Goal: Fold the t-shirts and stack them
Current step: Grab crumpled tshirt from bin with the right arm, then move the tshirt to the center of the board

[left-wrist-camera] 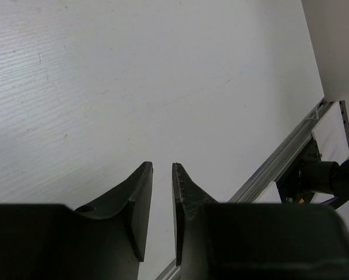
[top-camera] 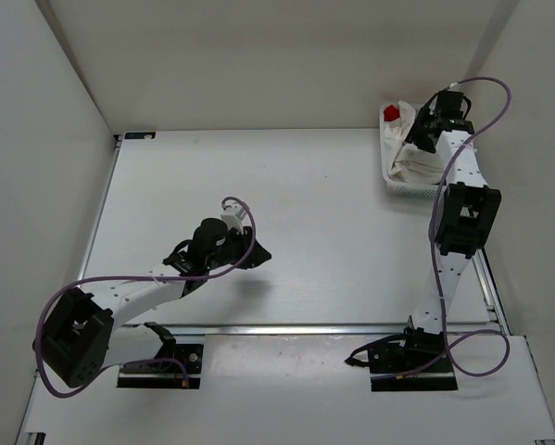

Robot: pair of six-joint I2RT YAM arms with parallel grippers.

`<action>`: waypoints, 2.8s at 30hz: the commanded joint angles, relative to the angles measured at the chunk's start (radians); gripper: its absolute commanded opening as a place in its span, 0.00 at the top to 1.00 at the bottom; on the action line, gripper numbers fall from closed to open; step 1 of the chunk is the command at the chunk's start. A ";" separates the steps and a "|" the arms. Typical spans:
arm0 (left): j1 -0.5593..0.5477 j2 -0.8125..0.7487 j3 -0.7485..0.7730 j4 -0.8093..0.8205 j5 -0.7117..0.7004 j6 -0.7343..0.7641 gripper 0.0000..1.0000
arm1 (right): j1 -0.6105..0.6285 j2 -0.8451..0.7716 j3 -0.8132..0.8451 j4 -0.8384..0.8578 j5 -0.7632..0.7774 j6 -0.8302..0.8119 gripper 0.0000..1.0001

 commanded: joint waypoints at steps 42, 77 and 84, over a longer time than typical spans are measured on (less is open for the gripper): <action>0.046 0.007 -0.028 0.037 0.020 -0.031 0.68 | 0.076 -0.031 -0.008 -0.081 0.227 -0.015 0.92; 0.348 -0.184 -0.126 0.043 0.101 -0.201 0.63 | 0.253 -0.813 -0.389 0.456 -0.421 0.080 1.00; 0.373 -0.166 -0.137 0.022 0.059 -0.190 0.60 | 0.043 -0.775 -1.026 0.841 -0.537 0.266 1.00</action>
